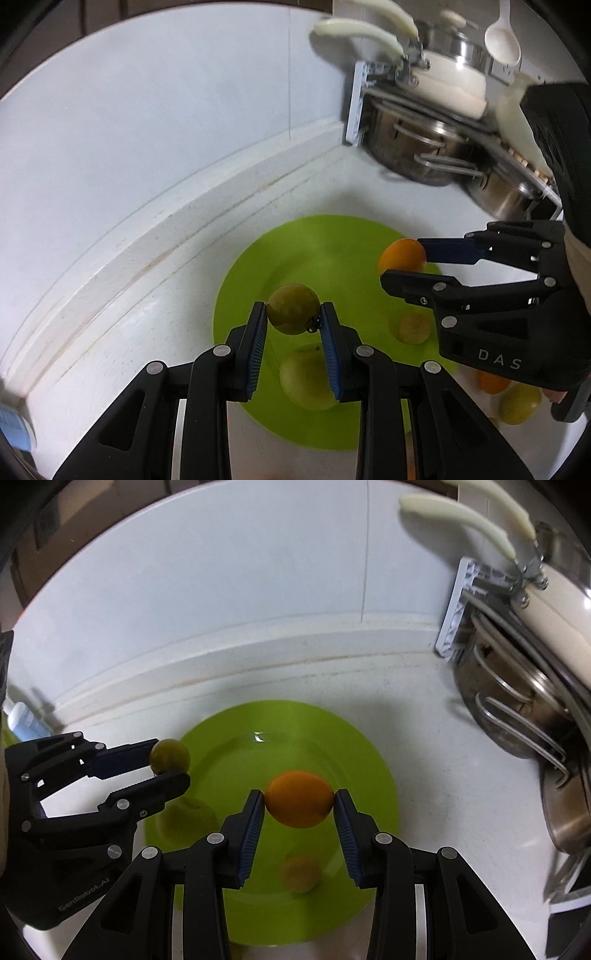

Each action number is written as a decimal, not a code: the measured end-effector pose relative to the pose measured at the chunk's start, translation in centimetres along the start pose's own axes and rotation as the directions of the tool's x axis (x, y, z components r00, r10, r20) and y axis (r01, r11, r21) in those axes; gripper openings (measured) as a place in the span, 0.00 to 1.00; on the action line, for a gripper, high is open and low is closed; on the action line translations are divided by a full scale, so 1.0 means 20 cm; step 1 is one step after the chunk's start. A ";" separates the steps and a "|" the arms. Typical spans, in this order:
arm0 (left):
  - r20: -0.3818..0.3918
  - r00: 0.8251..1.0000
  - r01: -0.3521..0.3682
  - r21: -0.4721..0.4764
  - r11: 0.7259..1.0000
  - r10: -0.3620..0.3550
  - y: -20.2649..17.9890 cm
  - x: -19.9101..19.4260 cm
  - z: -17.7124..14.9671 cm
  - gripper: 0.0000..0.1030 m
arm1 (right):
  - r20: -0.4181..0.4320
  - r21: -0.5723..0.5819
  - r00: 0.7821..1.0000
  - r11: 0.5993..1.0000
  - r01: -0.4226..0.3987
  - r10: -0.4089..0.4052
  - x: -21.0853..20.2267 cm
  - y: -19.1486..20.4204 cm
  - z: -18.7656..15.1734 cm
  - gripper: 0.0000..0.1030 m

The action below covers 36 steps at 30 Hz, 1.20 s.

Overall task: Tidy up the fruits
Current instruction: 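Carry the green tomato with left tool over the plate while right tool carries the mandarin, then open left tool to drop the green tomato on the plate while right tool releases the mandarin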

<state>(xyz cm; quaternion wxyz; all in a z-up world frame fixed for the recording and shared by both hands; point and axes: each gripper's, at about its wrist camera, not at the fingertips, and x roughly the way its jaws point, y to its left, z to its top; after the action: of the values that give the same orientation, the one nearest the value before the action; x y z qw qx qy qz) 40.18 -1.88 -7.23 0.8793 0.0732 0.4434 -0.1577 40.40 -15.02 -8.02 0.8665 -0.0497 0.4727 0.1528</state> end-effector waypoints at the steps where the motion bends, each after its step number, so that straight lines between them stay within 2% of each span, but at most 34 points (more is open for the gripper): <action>1: -0.007 1.000 -0.005 0.005 1.000 0.005 0.00 0.02 0.00 0.28 | -0.014 0.011 1.000 1.000 -0.006 0.006 0.03 -0.01 0.00 0.39; 10: -0.066 0.998 0.004 0.016 1.000 -0.002 0.01 0.16 0.02 0.28 | -0.090 0.035 0.996 0.999 -0.021 0.024 0.17 -0.03 0.01 0.39; 20: -0.066 0.998 -0.005 0.008 1.000 0.005 0.01 0.17 0.03 0.32 | -0.103 0.017 0.994 1.000 -0.020 0.022 0.20 -0.03 0.02 0.39; 26: -0.048 0.999 -0.007 -0.013 1.000 0.007 0.03 0.11 0.01 0.35 | -0.084 0.018 0.996 1.000 -0.015 0.017 0.16 -0.02 0.02 0.40; 36: 0.022 1.000 -0.013 -0.037 0.999 0.014 0.02 -0.11 -0.04 0.39 | -0.008 0.023 1.000 1.000 0.000 0.001 -0.05 0.03 -0.03 0.40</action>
<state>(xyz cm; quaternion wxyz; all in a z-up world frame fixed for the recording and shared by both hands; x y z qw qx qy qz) 38.53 -0.94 -5.98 0.8864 0.0583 0.4358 -0.1446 39.22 -14.84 -7.57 0.8650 -0.0405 0.4779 0.1475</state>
